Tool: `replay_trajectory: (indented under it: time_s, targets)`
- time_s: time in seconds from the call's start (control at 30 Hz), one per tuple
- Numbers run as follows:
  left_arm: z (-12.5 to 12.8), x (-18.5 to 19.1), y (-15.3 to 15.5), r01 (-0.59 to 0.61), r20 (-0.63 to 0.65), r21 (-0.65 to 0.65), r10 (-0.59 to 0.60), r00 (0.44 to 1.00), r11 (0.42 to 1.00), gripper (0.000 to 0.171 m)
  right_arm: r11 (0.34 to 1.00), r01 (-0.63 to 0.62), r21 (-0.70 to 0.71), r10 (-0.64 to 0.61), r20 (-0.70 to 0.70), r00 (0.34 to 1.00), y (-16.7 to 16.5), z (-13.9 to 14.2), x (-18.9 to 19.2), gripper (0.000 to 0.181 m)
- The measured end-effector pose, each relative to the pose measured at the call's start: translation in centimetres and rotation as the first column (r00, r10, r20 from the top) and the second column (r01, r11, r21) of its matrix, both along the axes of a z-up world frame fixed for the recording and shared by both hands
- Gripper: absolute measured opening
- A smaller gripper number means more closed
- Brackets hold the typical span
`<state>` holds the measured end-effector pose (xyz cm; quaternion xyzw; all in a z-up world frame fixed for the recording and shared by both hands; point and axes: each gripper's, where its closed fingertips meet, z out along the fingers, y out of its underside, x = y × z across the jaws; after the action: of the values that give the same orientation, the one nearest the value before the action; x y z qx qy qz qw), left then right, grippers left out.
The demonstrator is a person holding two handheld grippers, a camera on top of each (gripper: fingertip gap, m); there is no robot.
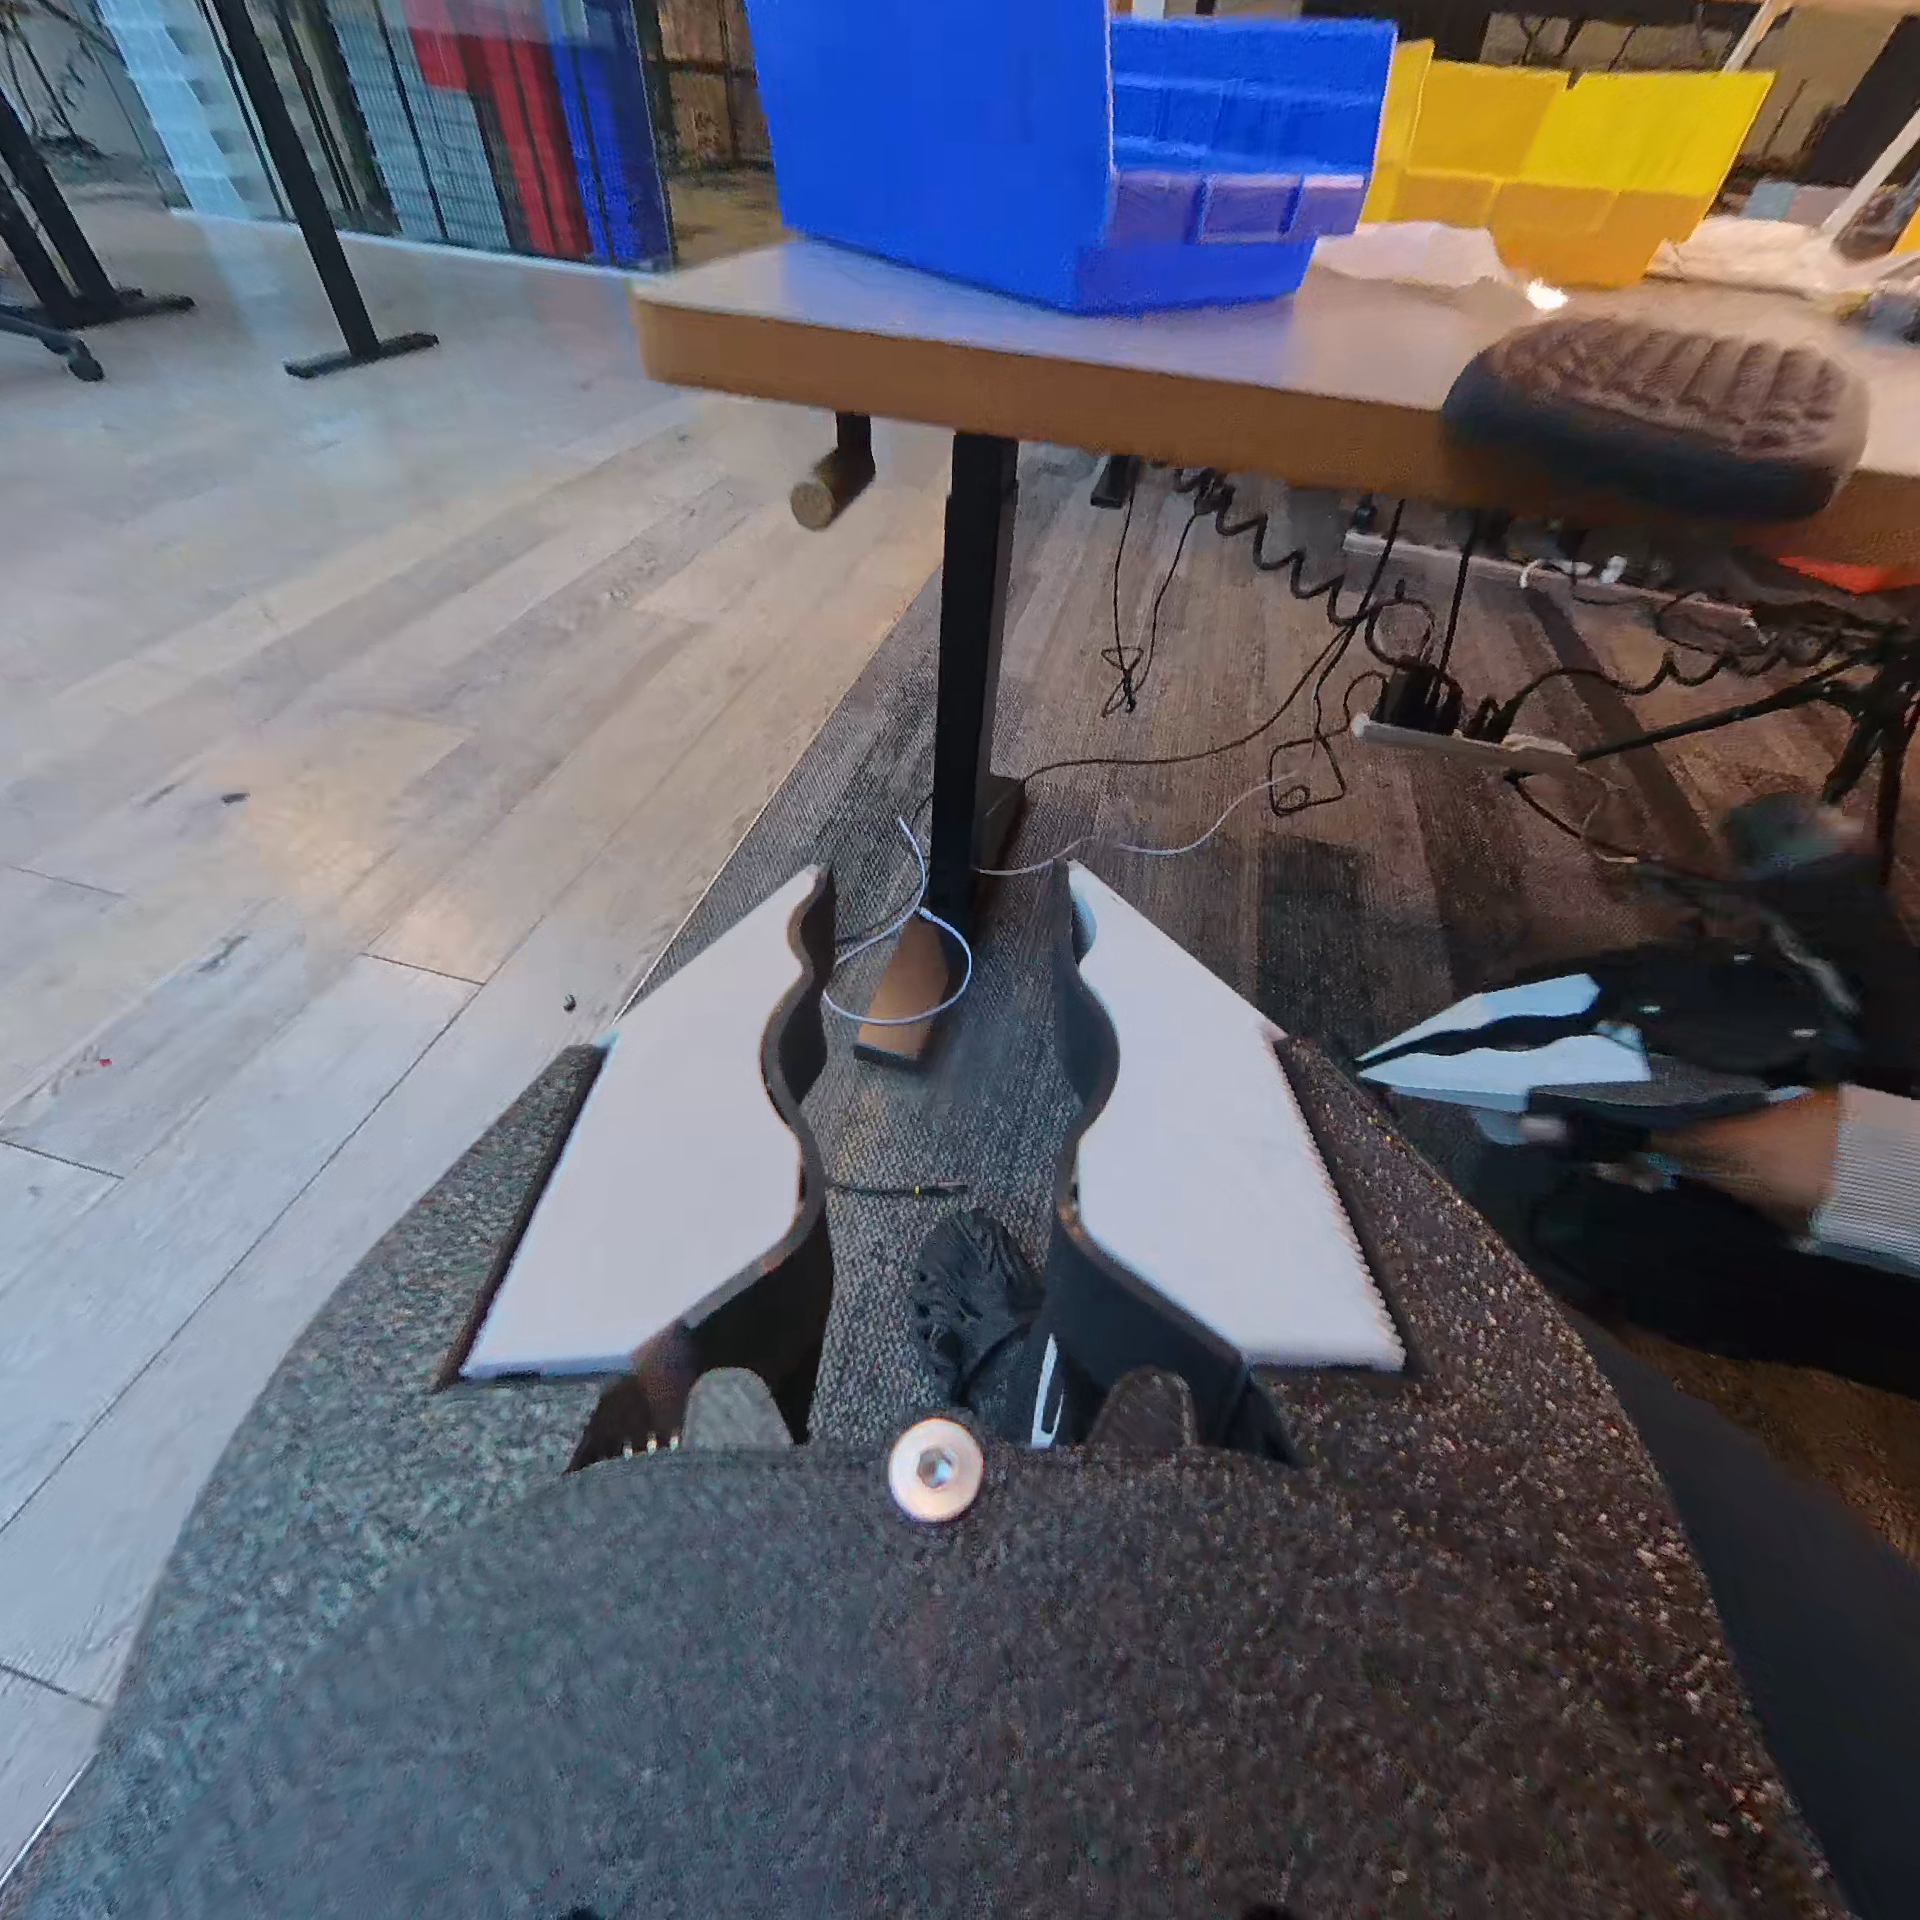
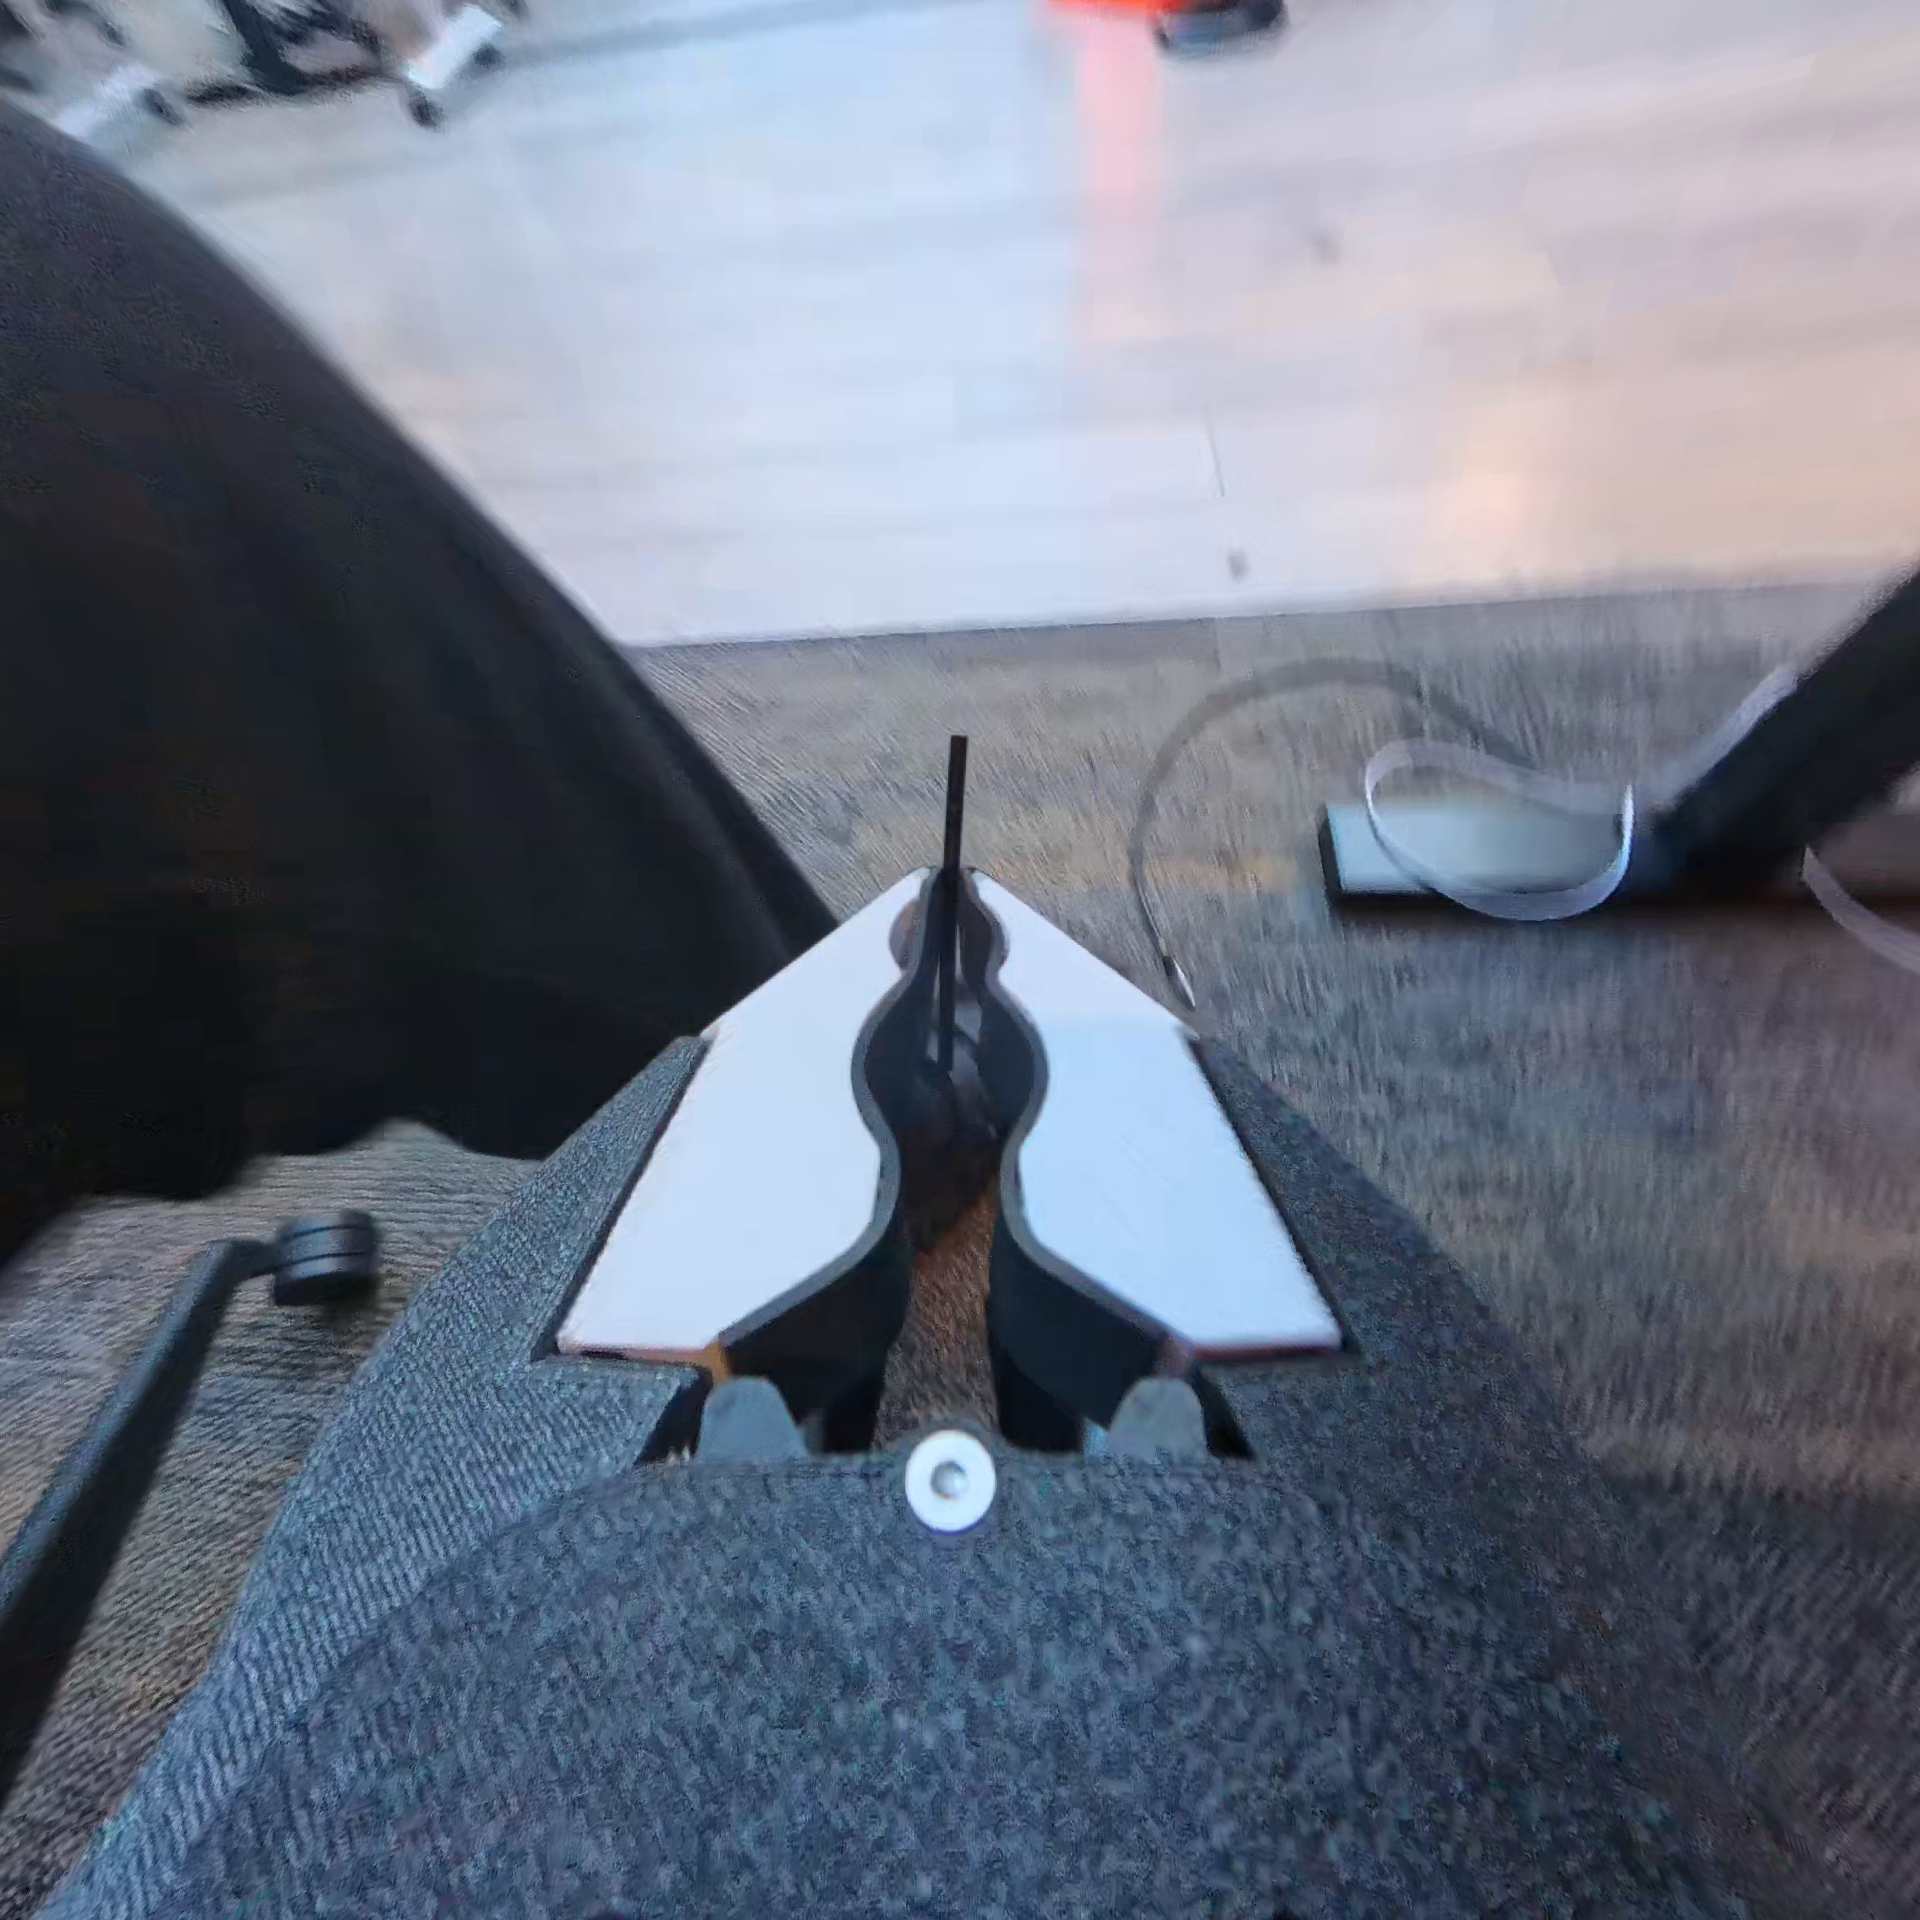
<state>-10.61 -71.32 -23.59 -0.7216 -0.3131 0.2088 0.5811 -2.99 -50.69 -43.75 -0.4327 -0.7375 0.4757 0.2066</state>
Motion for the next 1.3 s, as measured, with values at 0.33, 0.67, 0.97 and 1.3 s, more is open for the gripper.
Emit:
replay_trajectory:
  time_s: [0.33,0.67,0.97,1.3]
  targets:
    - [7.4,4.5,-2.1,0.014,-0.011,0.092,-0.014,1.000,0.996,0.040,0.995,0.069,0.071,-0.036,-0.384,0.923,-0.1,30.5,15.0,0.001]
    - [5.9,6.6,-4.5,-0.029,0.050,0.002,0.029,0.998,1.000,0.040,0.863,0.498,0.083,-0.414,-0.447,0.793,20.5,38.0,23.8,0.002]
    - [-3.3,-13.1,-3.0,-0.086,0.076,-0.073,0.092,0.993,0.994,0.039,0.799,0.601,0.033,-0.530,-0.434,0.728,26.7,37.1,14.6,0.001]
    - [-27.2,-41.3,-2.2,-0.246,0.330,-0.095,0.263,0.906,0.965,0.032,0.902,0.430,0.031,-0.372,-0.451,0.812,19.5,37.1,-7.2,0.002]
